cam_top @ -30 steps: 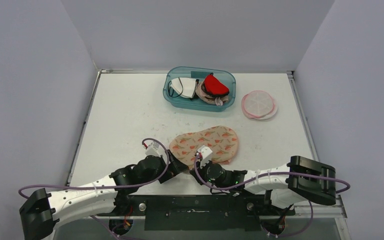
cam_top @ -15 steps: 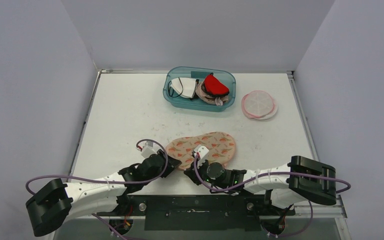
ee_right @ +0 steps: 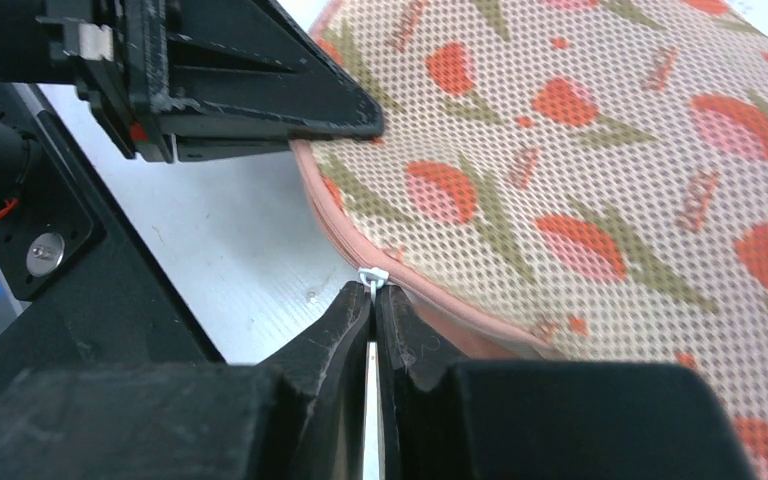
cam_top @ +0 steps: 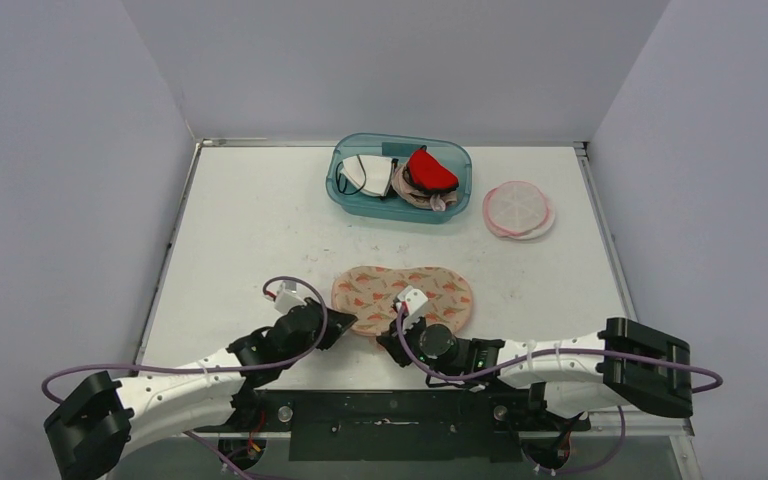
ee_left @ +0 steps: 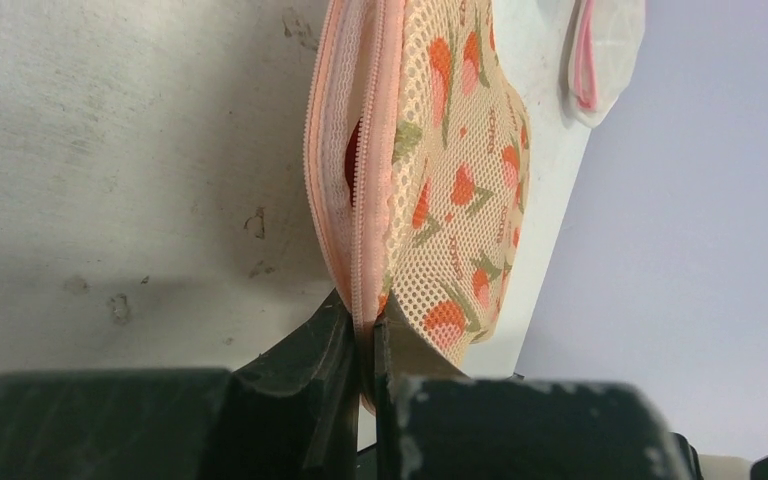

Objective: Unzip the laundry bag and remove the bra
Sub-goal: Unzip the laundry bag at the center of the board.

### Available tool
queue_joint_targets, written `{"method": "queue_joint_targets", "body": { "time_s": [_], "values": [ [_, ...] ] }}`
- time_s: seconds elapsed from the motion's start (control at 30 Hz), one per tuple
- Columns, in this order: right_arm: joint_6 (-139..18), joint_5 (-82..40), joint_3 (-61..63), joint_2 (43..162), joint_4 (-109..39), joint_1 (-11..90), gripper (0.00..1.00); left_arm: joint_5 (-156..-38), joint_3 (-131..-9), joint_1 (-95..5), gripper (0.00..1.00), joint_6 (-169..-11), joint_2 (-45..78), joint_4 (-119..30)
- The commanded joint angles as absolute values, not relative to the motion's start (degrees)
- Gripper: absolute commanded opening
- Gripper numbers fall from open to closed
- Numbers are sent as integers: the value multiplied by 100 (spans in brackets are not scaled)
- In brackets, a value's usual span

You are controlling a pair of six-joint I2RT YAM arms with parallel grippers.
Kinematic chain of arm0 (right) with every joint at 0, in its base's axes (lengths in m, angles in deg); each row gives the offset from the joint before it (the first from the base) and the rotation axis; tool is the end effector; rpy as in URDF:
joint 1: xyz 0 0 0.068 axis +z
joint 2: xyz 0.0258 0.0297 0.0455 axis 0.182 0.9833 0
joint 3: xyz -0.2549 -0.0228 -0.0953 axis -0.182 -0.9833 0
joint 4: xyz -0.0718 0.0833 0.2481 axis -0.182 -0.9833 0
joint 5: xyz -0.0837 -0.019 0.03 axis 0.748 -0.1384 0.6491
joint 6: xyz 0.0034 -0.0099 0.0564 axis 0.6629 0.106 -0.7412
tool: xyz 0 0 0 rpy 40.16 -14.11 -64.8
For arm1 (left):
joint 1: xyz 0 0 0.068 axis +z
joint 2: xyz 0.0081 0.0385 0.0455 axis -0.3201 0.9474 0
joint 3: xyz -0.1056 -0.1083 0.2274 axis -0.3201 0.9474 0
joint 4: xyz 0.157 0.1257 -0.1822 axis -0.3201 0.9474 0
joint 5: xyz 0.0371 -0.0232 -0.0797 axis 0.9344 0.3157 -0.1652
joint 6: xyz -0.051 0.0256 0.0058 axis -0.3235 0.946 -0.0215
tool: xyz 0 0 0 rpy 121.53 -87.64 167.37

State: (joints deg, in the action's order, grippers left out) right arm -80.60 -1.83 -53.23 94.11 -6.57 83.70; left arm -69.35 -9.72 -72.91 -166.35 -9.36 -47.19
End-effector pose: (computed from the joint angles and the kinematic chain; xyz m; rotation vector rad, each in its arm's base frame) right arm 0.0806 0.2401 0.1583 -0.7032 1.9742 0.9191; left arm 0.1174 -0.1399 0.1440 -0.8729 2.1504 -1.0525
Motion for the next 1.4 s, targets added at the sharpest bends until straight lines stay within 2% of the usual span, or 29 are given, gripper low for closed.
{"method": "queue_joint_targets", "body": {
  "time_s": [0.0,0.33,0.6,0.63,0.83,0.9,1.03,1.17,1.27,1.37],
  "values": [
    [-8199,382,-5467,8965,-1140,8401,5,-6484,-949,-7117,0,-16484,-1217,-4421],
    [-8325,711,-5711,8348,-1729,8332,5,-6752,-900,-6608,0,-16099,-1529,-4264],
    [-8393,700,-5945,8285,-1703,8230,5,-7653,-1314,-5743,0,-15189,-724,-4668],
    [-8404,690,-5957,8284,-1685,8222,5,-7713,-1368,-5705,4,-15115,-661,-4654],
    [-8420,605,-5978,8198,-1638,8212,5,-7987,-1449,-5673,75,-15004,-1057,-4351],
    [-8394,548,-5960,8196,-1604,8212,5,-8111,-1485,-5709,88,-15068,-1342,-3904],
    [-8337,393,-5904,8297,-1469,8216,5,-8139,-1401,-6100,98,-15545,-2011,-3321],
    [-8265,219,-5822,8515,-1225,8217,5,-7378,-1374,-7158,96,-16236,-2437,-3099],
    [-8174,51,-5701,8745,-1043,8221,5,-6756,-1422,-8029,96,-16630,-2234,-3300],
    [-8052,-177,-5528,8980,-880,8225,5,-6504,-1612,-8308,96,-16764,-1633,-3507]
  ]
}}
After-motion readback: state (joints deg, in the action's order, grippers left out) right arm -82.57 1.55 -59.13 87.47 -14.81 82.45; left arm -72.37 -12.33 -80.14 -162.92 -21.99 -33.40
